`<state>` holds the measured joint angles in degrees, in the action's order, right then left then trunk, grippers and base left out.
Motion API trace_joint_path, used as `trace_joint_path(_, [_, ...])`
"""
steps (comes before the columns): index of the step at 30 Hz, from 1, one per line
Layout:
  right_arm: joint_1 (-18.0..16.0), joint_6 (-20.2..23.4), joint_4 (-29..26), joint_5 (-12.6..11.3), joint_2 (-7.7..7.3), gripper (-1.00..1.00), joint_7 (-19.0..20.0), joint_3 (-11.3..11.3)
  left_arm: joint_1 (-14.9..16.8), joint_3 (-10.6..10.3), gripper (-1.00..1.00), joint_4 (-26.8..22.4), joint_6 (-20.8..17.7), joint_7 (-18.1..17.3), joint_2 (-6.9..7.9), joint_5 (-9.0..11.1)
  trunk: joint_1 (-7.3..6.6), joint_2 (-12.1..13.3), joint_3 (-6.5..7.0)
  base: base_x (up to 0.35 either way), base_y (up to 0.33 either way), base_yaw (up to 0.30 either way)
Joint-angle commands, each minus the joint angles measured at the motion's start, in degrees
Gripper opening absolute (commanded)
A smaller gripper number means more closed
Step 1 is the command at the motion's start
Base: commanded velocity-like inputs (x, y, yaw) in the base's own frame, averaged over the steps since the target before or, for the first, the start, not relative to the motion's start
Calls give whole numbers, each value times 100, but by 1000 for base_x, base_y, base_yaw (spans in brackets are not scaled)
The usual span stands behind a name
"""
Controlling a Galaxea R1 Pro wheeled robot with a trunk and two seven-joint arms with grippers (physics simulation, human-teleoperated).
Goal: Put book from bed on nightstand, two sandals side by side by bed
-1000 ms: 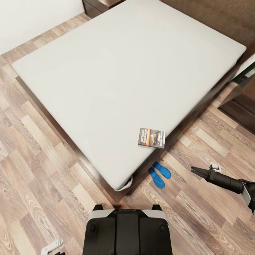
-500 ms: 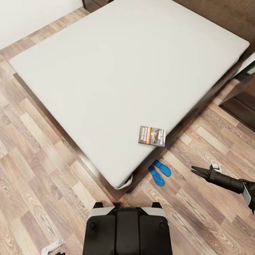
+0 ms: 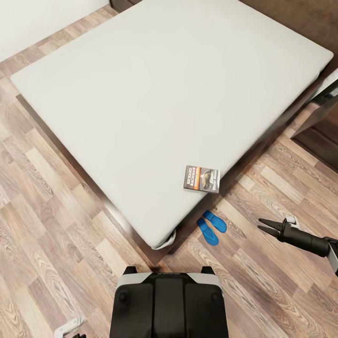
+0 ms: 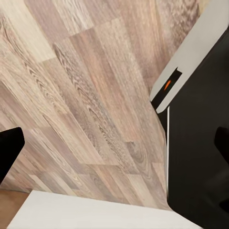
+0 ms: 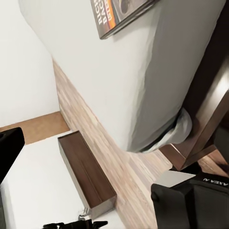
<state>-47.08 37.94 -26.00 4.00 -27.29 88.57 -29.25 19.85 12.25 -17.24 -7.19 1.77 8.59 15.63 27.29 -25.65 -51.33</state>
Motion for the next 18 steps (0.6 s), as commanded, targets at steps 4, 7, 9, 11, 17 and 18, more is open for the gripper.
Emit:
trace_joint_path(4, [-3,94,-1,40,-3,100,34,3,38,-13,100,-67,-52,39,71,67,3,-8,-39,0,0,51])
trace_joint_path(7, [-3,105,-1,40,-4,100,36,18,141,-11,100,-95,-55,152,178,71,3,-8,-66,0,0,61])
trace_joint_path(9, [-3,106,-1,40,-4,100,36,23,187,-11,100,-102,-53,206,211,73,3,-8,-84,0,0,63])
trace_joint_path(11, [-5,110,-3,48,-7,100,37,28,289,-11,100,-109,-42,307,259,74,3,-8,-102,0,0,65])
trace_joint_path(17, [-3,119,-2,49,-8,100,34,30,533,-13,100,-112,15,450,328,76,3,-8,-158,0,0,67])
trace_joint_path(18, [-3,119,-2,49,-8,100,34,30,533,-13,100,-112,15,450,328,76,3,-8,-167,0,0,68])
